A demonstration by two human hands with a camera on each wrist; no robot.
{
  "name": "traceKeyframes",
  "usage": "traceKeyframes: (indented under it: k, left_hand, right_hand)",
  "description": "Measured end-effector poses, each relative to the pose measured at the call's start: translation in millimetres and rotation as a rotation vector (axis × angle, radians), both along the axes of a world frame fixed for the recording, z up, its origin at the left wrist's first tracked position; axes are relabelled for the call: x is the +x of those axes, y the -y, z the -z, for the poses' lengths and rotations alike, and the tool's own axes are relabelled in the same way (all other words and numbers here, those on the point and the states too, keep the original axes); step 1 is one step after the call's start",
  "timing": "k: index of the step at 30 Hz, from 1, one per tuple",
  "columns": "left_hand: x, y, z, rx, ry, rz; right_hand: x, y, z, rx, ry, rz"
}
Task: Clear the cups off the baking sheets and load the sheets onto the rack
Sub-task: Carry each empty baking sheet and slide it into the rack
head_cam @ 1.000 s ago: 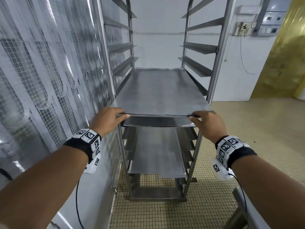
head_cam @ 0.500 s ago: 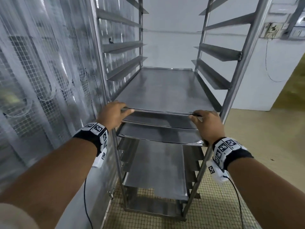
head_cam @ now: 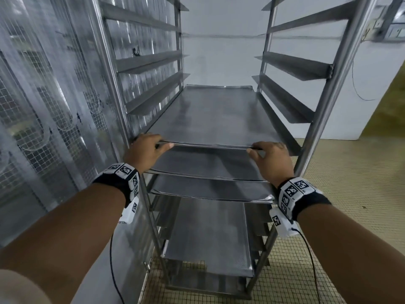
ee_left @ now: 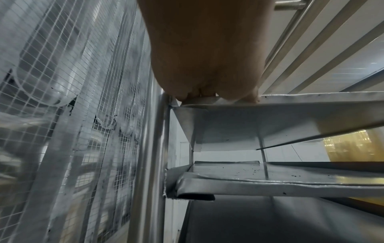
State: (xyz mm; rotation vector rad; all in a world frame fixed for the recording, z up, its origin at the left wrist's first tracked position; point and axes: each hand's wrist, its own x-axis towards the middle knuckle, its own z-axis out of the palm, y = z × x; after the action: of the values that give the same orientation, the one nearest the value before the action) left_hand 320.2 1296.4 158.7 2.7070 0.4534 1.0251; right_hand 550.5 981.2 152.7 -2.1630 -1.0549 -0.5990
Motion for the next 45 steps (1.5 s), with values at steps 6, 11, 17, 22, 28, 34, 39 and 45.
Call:
traceKeyframes:
  k: [6,11,17,22,28,34,39,45]
  left_hand:
    - [-1,3,-10,0.028,-0.090,0.009]
    - [-31,11,-19,0.050,0.198,-0.151]
    - [-42,-2,-57,-0.209,0.520,-0.317]
    - [-31,2,-85,-0.440,0.441,-0.183]
    - [-19,-9,-93,-0.535,0.464,-0.223]
    - [-2,-38,-76,-0.390,0.548,-0.293]
    - [15,-34,-77,-0.324,0.657,-0.351]
    - [42,-53,-77,-0.322,0.640,-0.387]
  right_hand:
    - [1,-3,-3,-0.073,-0.047,-0.010]
    - [-16,34,-22,0.332,-0.015,0.198]
    - [8,78,-78,0.662,-0.068,0.423]
    - [18,77,-93,0.382,-0.395,0.275]
    - [35,55,-92,0.483,-0.398,0.250]
    - [54,43,-80,0.549,-0.253,0.292]
    - [67,38,-78,0.595,-0.162,0.291]
    - [91,21,-77,0.588,-0.145,0.294]
